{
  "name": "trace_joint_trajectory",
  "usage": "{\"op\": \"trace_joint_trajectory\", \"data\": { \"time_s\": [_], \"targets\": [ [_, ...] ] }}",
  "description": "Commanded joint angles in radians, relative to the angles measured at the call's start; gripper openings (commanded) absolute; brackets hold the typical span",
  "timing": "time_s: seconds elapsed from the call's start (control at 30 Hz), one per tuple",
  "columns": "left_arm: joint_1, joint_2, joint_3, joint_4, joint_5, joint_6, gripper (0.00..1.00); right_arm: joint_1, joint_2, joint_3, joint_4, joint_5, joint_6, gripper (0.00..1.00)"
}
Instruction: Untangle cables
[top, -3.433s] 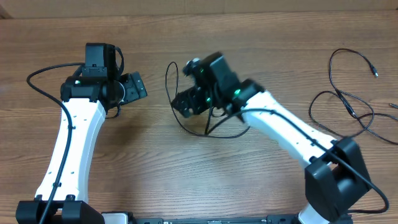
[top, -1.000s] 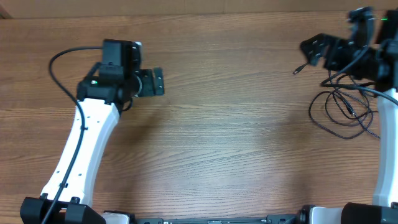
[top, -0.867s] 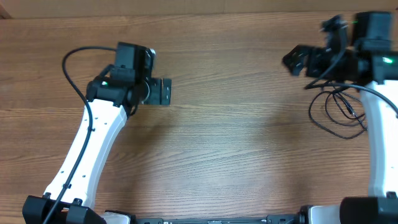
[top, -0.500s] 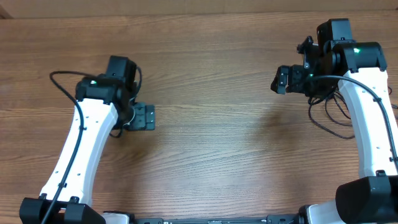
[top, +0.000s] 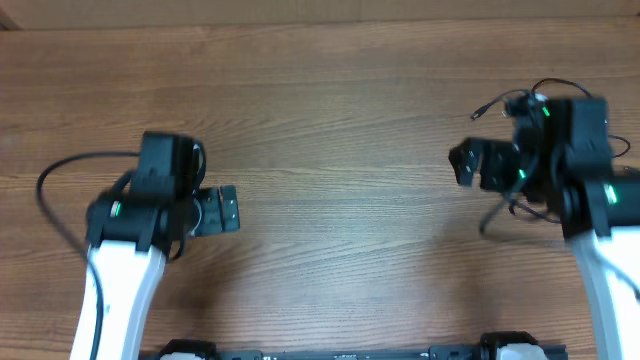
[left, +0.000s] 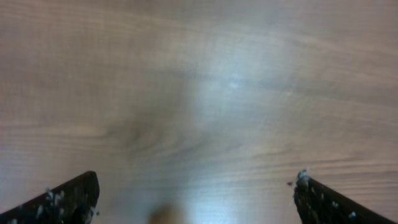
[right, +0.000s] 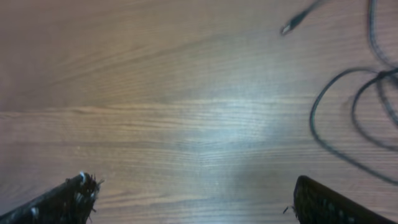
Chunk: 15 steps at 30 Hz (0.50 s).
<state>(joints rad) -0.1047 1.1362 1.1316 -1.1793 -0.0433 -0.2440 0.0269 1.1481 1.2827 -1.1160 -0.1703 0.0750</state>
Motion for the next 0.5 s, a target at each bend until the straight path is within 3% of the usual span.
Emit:
{"op": "trace_joint_trajectory", "data": {
  "time_s": [0.0,0.2,0.47],
  "targets": [
    [0.0,-0.22,-0.117,0.11,0.011,0.004,1.0,0.0,-0.24,-0.138,0.082,0.048,0.0,1.0],
    [0.0,-0.471,-0.2,0.192,0.008,-0.015,1.0,0.0,-0.46,-0.177,0.066,0.05,0.0,1.0],
    [0.0,-0.489,-0.2,0.182,0.008,-0.014,1.0,0.0,-0.487,-0.177,0.038,0.05,0.0,1.0]
  ]
}}
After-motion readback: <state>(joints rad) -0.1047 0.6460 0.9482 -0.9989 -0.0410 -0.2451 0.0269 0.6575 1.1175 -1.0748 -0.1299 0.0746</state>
